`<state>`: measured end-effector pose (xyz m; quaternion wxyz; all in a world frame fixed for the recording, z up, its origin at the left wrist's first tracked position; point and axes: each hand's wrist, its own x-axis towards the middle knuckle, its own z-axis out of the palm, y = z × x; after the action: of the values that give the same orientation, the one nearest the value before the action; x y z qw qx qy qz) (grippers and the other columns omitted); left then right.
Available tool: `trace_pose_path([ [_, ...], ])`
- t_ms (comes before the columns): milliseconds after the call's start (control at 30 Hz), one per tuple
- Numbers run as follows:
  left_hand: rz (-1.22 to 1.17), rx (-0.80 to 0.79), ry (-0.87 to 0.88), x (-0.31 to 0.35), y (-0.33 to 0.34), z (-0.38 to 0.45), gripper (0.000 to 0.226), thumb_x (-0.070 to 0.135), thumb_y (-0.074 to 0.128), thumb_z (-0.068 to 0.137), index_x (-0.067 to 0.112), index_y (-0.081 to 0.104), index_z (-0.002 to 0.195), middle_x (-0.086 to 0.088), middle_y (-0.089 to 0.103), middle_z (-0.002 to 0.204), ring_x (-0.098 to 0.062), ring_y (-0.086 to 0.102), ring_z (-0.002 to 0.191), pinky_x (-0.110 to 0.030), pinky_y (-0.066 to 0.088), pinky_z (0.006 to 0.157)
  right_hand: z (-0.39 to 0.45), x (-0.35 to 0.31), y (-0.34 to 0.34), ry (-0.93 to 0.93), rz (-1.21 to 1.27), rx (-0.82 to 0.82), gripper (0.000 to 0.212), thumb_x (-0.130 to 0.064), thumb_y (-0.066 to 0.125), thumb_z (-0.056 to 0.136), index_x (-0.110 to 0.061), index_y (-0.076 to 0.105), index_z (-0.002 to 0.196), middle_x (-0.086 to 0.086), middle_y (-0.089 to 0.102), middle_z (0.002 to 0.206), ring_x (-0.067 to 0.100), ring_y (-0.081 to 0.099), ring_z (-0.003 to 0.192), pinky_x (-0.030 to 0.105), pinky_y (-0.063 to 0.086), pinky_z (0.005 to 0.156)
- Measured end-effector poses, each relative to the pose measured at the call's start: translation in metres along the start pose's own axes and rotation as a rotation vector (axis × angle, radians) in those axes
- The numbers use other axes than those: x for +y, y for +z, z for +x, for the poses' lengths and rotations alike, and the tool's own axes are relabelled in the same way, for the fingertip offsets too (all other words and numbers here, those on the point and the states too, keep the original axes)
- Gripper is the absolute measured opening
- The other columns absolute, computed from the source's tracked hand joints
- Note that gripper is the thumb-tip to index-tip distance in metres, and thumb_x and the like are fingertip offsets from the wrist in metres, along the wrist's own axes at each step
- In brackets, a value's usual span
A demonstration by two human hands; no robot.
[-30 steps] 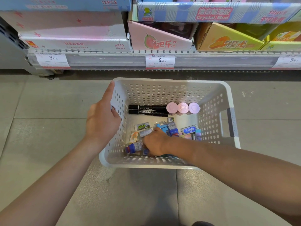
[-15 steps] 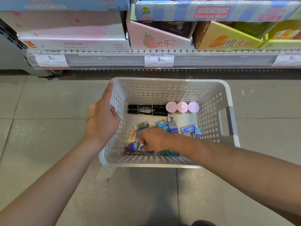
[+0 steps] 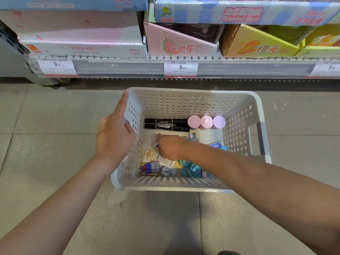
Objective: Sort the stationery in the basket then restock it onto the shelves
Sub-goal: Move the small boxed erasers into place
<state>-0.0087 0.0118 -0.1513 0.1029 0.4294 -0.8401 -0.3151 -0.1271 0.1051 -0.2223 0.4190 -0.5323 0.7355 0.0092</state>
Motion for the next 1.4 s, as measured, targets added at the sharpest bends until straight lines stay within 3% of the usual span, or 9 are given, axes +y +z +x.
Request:
trace_pose_path([
  [167,-0.001,0.008,0.000,-0.001,0.001,0.000,0.075,-0.003,0.043,0.090,0.034,0.021,0.151,0.000,0.035,0.059,-0.014,0.034,0.049,-0.032,0.031,0.046,0.007,-0.005,-0.001,0.028,0.244,0.180,0.027,-0.012,0.037,0.100,0.002,0.040,0.122,0.023,0.062,0.105,0.029,0.058,0.082,0.033,0.046,0.066],
  [267,0.000,0.005,0.007,-0.001,0.001,0.000,0.074,-0.002,0.044,0.091,0.034,0.020,0.151,0.002,0.037,0.060,-0.012,0.034,0.049,-0.028,0.029,0.045,0.014,-0.011,0.004,0.063,0.349,0.184,0.032,-0.013,0.036,0.100,-0.006,0.037,0.131,0.018,0.061,0.101,0.023,0.053,0.070,0.022,0.037,0.048],
  [467,-0.007,0.005,-0.001,-0.002,0.000,0.001,0.073,-0.002,0.044,0.089,0.031,0.023,0.151,-0.001,0.033,0.056,-0.014,0.033,0.049,-0.029,0.028,0.047,0.021,-0.013,0.006,0.179,0.516,0.206,0.036,-0.012,0.049,0.096,-0.002,0.033,0.128,0.021,0.060,0.107,0.030,0.057,0.081,0.037,0.052,0.062],
  [600,0.001,0.000,0.002,-0.002,0.000,0.001,0.073,-0.002,0.045,0.090,0.029,0.023,0.151,-0.001,0.035,0.055,-0.014,0.033,0.047,-0.028,0.028,0.046,0.023,-0.009,0.002,0.219,0.550,0.268,0.040,-0.022,0.061,0.091,-0.001,0.045,0.120,0.015,0.059,0.105,0.023,0.054,0.086,0.029,0.042,0.069],
  [833,-0.007,0.004,-0.006,0.000,0.001,0.001,0.073,-0.002,0.045,0.090,0.029,0.022,0.152,0.000,0.036,0.057,-0.013,0.035,0.049,-0.029,0.031,0.047,0.028,-0.011,0.013,0.323,0.710,0.371,0.038,-0.007,0.057,0.089,-0.009,0.049,0.126,0.015,0.046,0.128,0.026,0.056,0.100,0.021,0.039,0.075],
  [1067,-0.011,0.000,-0.009,-0.003,0.002,0.002,0.073,-0.002,0.044,0.090,0.031,0.022,0.151,0.002,0.038,0.060,-0.012,0.035,0.049,-0.028,0.031,0.047,0.031,-0.013,0.017,0.560,0.912,0.486,0.042,-0.007,0.060,0.087,-0.002,0.042,0.125,0.015,0.058,0.120,0.029,0.057,0.111,0.031,0.047,0.083],
  [1167,-0.012,-0.008,-0.012,-0.002,0.002,0.001,0.073,-0.002,0.044,0.090,0.031,0.022,0.151,-0.003,0.040,0.060,-0.015,0.035,0.049,-0.031,0.033,0.047,0.034,-0.010,0.017,0.677,0.977,0.486,0.037,-0.011,0.064,0.085,-0.002,0.051,0.119,0.014,0.061,0.118,0.027,0.059,0.109,0.032,0.051,0.085],
  [1267,-0.008,-0.008,-0.007,-0.002,0.001,0.001,0.073,-0.002,0.044,0.090,0.031,0.022,0.151,-0.002,0.040,0.060,-0.015,0.035,0.050,-0.031,0.033,0.049,0.037,-0.011,0.018,0.707,1.045,0.470,0.026,-0.010,0.062,0.087,-0.003,0.061,0.112,0.012,0.064,0.114,0.025,0.062,0.105,0.031,0.053,0.084],
  [1400,0.024,-0.001,-0.015,-0.002,0.001,0.001,0.073,-0.001,0.045,0.090,0.032,0.022,0.151,0.002,0.036,0.060,-0.012,0.035,0.051,-0.031,0.033,0.047,0.037,-0.015,0.020,0.673,1.077,0.438,0.034,-0.008,0.057,0.088,-0.003,0.060,0.122,0.014,0.063,0.119,0.026,0.060,0.109,0.031,0.051,0.087],
])
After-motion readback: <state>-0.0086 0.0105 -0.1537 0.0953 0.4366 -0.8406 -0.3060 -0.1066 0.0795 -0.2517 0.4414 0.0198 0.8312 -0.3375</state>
